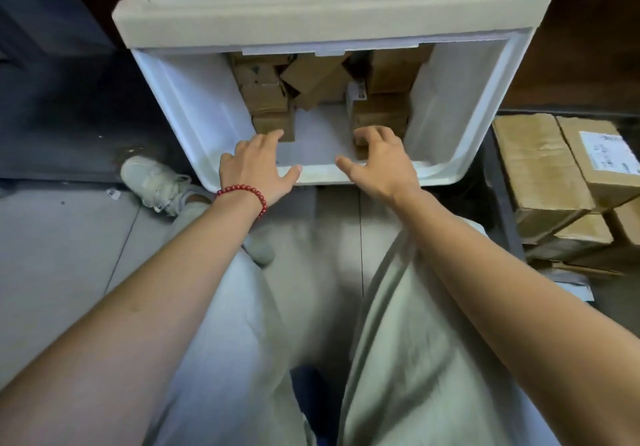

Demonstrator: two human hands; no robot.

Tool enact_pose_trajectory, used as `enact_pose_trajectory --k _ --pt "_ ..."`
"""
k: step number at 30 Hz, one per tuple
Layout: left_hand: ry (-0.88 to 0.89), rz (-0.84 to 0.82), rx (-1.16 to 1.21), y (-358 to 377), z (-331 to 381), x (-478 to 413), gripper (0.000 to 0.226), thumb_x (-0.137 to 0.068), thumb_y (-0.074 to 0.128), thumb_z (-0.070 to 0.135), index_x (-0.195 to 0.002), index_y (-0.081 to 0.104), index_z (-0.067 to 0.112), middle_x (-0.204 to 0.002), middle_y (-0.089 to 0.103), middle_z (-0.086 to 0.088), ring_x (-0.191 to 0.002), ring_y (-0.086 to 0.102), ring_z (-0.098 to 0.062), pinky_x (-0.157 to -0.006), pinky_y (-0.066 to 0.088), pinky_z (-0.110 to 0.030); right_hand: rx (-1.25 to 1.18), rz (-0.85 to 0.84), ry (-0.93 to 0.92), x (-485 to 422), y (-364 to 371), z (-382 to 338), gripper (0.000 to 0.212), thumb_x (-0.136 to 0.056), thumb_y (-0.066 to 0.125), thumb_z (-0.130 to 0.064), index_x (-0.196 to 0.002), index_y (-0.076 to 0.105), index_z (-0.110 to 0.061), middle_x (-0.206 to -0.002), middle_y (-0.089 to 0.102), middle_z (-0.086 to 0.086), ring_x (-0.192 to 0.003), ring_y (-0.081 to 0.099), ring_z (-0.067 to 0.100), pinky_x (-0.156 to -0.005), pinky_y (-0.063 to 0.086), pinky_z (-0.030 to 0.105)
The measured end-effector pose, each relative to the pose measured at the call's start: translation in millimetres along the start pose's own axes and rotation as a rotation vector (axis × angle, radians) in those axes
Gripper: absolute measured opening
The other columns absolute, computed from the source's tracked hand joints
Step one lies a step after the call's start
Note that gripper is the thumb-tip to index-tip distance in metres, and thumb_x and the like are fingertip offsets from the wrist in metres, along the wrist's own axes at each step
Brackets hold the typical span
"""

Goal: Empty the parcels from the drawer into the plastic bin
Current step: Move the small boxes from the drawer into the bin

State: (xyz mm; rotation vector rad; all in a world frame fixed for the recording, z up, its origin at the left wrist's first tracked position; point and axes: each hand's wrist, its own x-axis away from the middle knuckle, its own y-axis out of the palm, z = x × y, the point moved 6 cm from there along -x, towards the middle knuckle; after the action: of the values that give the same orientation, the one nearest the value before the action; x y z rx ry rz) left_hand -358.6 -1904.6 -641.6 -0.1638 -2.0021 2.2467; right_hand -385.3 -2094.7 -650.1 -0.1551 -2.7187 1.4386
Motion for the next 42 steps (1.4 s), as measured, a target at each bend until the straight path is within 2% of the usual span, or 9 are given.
enact_pose_trajectory --k 7,13,17,19,24,30,34,38,42 --pt "0.03 -0.02 -0.008 44.4 4.9 -39.5 0.066 -0.09 0.05 0.052 -0.146 0.029 0.026 -0.142 0.044 -0.007 -0.129 0.041 -0.03 -0.094 0.039 -0.042 0.119 0.083 0.14 -45.2 13.7 27.7 0.079 -0.088 0.056 -0.056 -0.145 0.029 -0.009 -0.148 0.031 0.014 -0.135 0.033 0.031 -0.108 0.034 0.04" --pt "0.135 -0.017 0.015 63.4 37.3 -92.3 0.066 -0.091 0.047 0.054 -0.148 0.026 0.026 -0.143 0.043 -0.007 -0.125 0.045 -0.03 -0.094 0.041 -0.04 0.059 0.086 0.306 -81.9 17.2 78.1 0.083 -0.087 0.058 -0.054 -0.146 0.024 -0.007 -0.147 0.03 0.017 -0.134 0.033 0.035 -0.105 0.036 0.044" --pt "0.194 -0.073 0.011 83.1 54.0 -124.9 0.067 -0.091 0.045 0.055 -0.148 0.023 0.027 -0.145 0.04 -0.006 -0.127 0.043 -0.03 -0.09 0.044 -0.04 0.026 0.068 0.308 -105.5 25.5 97.1 0.087 -0.087 0.061 -0.052 -0.15 0.02 -0.007 -0.15 0.027 0.015 -0.133 0.034 0.033 -0.106 0.033 0.034" --pt "0.222 -0.123 -0.004 99.1 60.0 -140.7 0.068 -0.091 0.047 0.054 -0.147 0.023 0.027 -0.145 0.04 -0.008 -0.127 0.043 -0.031 -0.095 0.043 -0.045 0.019 0.043 0.273 -115.6 32.9 100.8 0.09 -0.087 0.062 -0.049 -0.152 0.015 -0.008 -0.154 0.024 0.014 -0.138 0.029 0.032 -0.11 0.027 0.031" --pt "0.168 -0.211 0.206 127.1 72.3 -166.8 0.076 -0.086 0.053 0.055 -0.148 0.023 0.022 -0.144 0.041 -0.013 -0.128 0.042 -0.035 -0.103 0.037 -0.05 -0.078 0.02 0.3 -130.5 45.5 110.5 0.097 -0.088 0.063 -0.045 -0.153 0.004 -0.004 -0.158 0.018 0.014 -0.144 0.02 0.028 -0.117 0.019 0.033" --pt "0.204 -0.193 0.159 120.1 93.3 -170.4 0.07 -0.088 0.053 0.05 -0.147 0.024 0.025 -0.142 0.045 -0.007 -0.126 0.043 -0.032 -0.096 0.037 -0.042 -0.208 0.115 0.345 -137.1 42.2 121.5 0.088 -0.085 0.07 -0.033 -0.15 0.017 -0.006 -0.149 0.028 0.016 -0.138 0.03 0.029 -0.114 0.025 0.031" --pt "0.114 -0.276 0.425 125.6 83.1 -177.0 0.068 -0.087 0.057 0.049 -0.145 0.028 0.028 -0.142 0.046 -0.004 -0.125 0.047 -0.028 -0.092 0.042 -0.034 -0.26 0.078 0.344 -137.7 45.0 124.5 0.077 -0.081 0.074 -0.032 -0.143 0.033 -0.012 -0.136 0.04 0.01 -0.127 0.04 0.023 -0.106 0.035 0.026" --pt "0.092 -0.346 0.66 125.4 84.6 -172.7 0.069 -0.087 0.063 0.038 -0.147 0.028 0.028 -0.144 0.044 0.002 -0.129 0.043 -0.02 -0.09 0.032 -0.02 -0.484 0.072 0.424 -132.4 44.2 128.6 0.064 -0.082 0.074 -0.023 -0.133 0.036 -0.018 -0.107 0.054 -0.012 -0.109 0.054 0.013 -0.096 0.044 0.024" --pt "0.107 -0.378 0.727 118.7 88.5 -165.4 0.065 -0.087 0.064 0.038 -0.144 0.033 0.03 -0.142 0.045 0.004 -0.126 0.044 -0.017 -0.088 0.031 -0.02 -0.536 0.058 0.416 -125.8 38.9 126.7 0.057 -0.081 0.075 -0.021 -0.125 0.039 -0.02 -0.109 0.056 -0.01 -0.11 0.057 0.012 -0.101 0.046 0.029"
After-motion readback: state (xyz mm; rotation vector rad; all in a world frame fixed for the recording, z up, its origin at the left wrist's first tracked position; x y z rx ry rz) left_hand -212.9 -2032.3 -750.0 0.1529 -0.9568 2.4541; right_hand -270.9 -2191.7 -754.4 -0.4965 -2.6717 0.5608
